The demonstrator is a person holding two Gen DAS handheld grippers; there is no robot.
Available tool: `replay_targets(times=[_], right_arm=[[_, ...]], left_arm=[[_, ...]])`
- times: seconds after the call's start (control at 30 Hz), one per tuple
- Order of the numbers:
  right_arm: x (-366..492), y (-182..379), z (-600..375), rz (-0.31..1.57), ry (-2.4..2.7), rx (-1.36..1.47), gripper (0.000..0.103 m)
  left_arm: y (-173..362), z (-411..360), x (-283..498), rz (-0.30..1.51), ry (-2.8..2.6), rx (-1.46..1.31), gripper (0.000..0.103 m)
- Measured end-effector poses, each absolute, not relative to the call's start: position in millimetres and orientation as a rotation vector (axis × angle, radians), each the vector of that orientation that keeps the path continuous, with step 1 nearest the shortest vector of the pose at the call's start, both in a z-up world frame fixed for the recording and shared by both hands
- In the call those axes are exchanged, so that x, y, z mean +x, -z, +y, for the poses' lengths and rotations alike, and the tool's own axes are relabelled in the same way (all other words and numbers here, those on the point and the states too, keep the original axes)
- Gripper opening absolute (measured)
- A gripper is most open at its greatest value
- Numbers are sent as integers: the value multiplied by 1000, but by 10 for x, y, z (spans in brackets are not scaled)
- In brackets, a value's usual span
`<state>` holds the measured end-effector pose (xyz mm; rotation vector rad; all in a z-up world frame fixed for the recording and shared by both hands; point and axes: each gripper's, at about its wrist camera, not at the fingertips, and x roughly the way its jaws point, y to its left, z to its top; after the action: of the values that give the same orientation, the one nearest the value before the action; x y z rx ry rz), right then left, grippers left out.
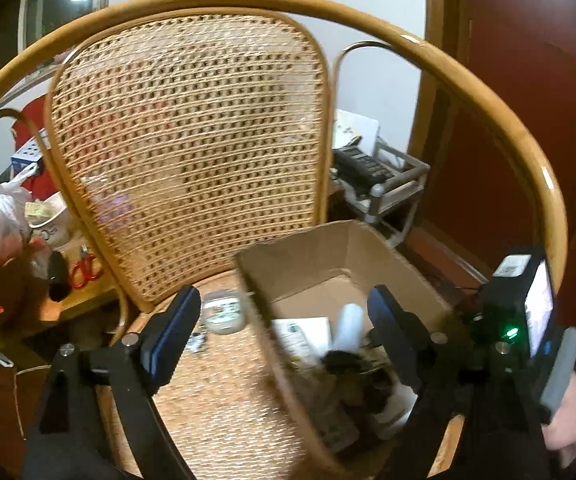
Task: Organize rigid objects
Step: 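Lower the car keys into the box and open the left gripper, then move the open left gripper to the round Cheers tag on the seat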
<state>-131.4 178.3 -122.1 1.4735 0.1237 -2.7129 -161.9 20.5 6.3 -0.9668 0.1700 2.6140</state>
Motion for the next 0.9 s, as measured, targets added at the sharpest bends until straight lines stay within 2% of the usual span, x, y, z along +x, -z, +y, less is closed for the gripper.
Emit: replay_targets(times=[0.43,0.9], right_arm=[[-1312,1220,1787,124,2712,1474,5],[-1307,1225,1781,125,2710,1476,5]], left_arm=[[521,-545,-1913,153,-2665,-1143,85],[1224,-462,-2412,260,-2536,-1244,82]])
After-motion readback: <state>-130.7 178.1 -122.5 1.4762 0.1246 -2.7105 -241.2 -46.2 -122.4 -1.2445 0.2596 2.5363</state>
